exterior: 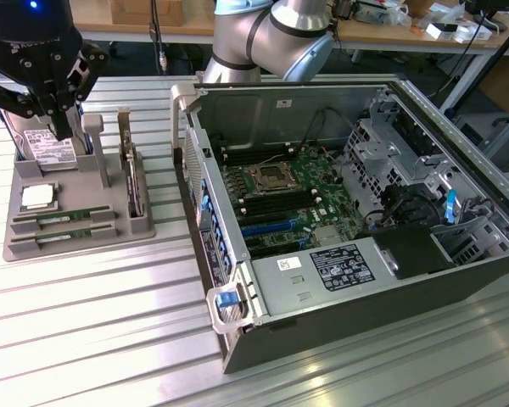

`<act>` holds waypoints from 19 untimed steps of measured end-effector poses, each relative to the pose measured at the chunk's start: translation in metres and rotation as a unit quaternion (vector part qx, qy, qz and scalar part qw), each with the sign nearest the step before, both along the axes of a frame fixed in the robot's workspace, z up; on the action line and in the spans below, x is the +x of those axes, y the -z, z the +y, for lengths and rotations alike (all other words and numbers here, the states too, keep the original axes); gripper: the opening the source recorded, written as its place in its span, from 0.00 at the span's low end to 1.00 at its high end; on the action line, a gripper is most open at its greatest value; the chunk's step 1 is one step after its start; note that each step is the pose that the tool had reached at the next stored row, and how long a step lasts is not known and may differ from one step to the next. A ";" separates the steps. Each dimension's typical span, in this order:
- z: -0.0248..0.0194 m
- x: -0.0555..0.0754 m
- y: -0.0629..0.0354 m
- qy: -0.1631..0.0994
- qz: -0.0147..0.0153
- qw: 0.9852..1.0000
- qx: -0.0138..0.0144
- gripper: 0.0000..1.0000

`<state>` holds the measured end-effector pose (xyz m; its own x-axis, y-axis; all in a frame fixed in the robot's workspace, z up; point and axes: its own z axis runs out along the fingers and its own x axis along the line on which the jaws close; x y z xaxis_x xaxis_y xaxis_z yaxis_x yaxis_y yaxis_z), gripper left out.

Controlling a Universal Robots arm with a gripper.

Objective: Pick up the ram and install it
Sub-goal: 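Pick up the ram and move it above insertion slot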

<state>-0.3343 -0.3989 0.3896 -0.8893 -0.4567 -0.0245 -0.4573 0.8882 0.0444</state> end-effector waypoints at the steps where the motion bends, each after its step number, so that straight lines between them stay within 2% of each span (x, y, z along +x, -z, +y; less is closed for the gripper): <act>1: 0.0000 0.000 0.0000 -0.006 0.000 1.000 0.000 0.10; 4: 0.0000 0.000 0.0000 -0.022 0.000 1.000 0.000 0.10; 8: 0.0000 0.000 0.0000 -0.055 0.000 0.998 0.000 0.10; 15: 0.0000 0.000 0.0000 -0.096 0.000 0.995 0.000 0.10; 19: 0.0000 0.000 0.0000 -0.121 0.000 0.993 0.000 0.10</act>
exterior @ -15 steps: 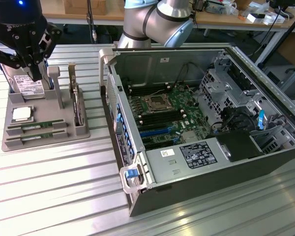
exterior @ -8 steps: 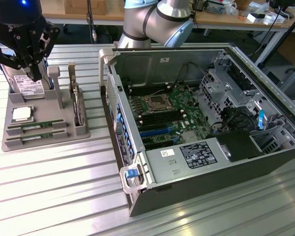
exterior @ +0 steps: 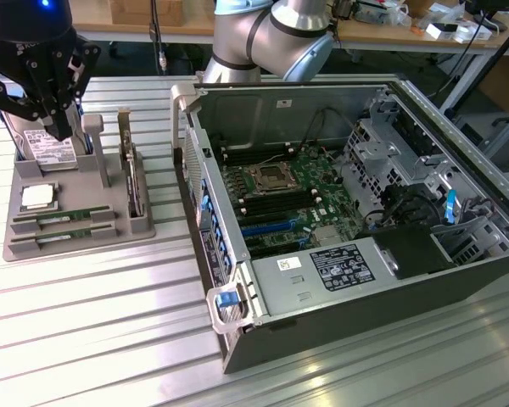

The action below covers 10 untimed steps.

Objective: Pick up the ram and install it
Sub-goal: 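Pick up the ram and move it above insertion slot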

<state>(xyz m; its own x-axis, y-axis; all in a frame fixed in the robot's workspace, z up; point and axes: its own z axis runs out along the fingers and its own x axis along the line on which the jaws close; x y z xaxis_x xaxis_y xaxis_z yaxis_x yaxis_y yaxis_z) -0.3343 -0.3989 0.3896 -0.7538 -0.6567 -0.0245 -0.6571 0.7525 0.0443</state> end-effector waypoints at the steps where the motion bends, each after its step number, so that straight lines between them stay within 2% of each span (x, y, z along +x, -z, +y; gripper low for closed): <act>1: 0.0000 0.000 0.0000 -0.007 0.000 1.000 0.000 0.10; 10: 0.0000 0.000 0.0000 -0.043 0.000 0.999 0.000 0.10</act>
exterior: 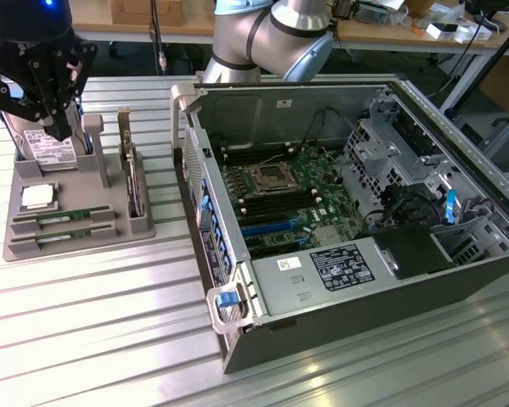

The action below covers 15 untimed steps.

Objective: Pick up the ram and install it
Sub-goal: 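Pick up the ram and move it above insertion slot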

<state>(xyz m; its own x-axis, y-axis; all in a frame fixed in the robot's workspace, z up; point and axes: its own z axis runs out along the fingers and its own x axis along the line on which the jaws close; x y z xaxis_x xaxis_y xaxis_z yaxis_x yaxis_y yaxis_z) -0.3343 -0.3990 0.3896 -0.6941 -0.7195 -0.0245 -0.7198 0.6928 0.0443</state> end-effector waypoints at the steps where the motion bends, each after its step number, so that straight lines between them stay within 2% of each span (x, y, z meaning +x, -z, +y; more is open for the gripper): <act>1: 0.0000 0.000 0.0000 -0.001 0.000 1.000 0.000 0.10; 15: 0.0000 0.000 0.0000 -0.029 0.000 1.000 0.000 0.10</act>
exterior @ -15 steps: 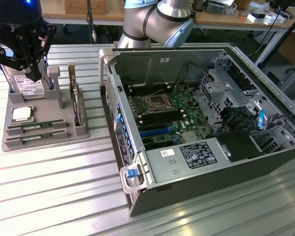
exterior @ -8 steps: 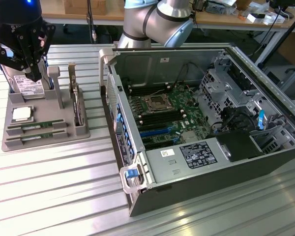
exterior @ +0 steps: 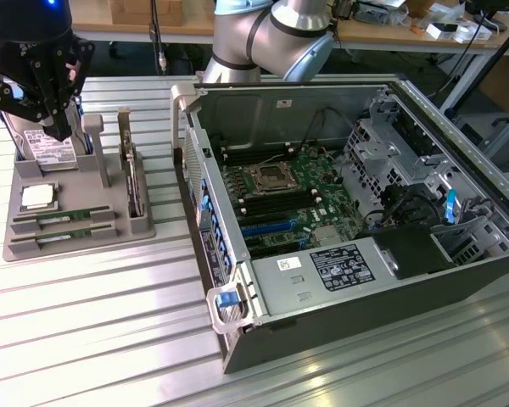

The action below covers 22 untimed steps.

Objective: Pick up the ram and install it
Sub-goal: 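Pick up the ram and move it above insertion slot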

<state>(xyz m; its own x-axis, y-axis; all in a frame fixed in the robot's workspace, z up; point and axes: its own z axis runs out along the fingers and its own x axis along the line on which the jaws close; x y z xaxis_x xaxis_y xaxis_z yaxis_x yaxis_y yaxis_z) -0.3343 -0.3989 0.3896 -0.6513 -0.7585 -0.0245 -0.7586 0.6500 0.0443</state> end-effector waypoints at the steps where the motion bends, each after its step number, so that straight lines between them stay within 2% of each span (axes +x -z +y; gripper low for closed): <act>1: 0.0000 0.000 0.0000 -0.003 0.000 1.000 0.000 0.10; 15: 0.0000 0.000 0.0000 -0.039 0.000 0.999 0.000 0.10; 22: 0.0000 0.000 0.0000 -0.072 0.000 0.997 0.000 0.10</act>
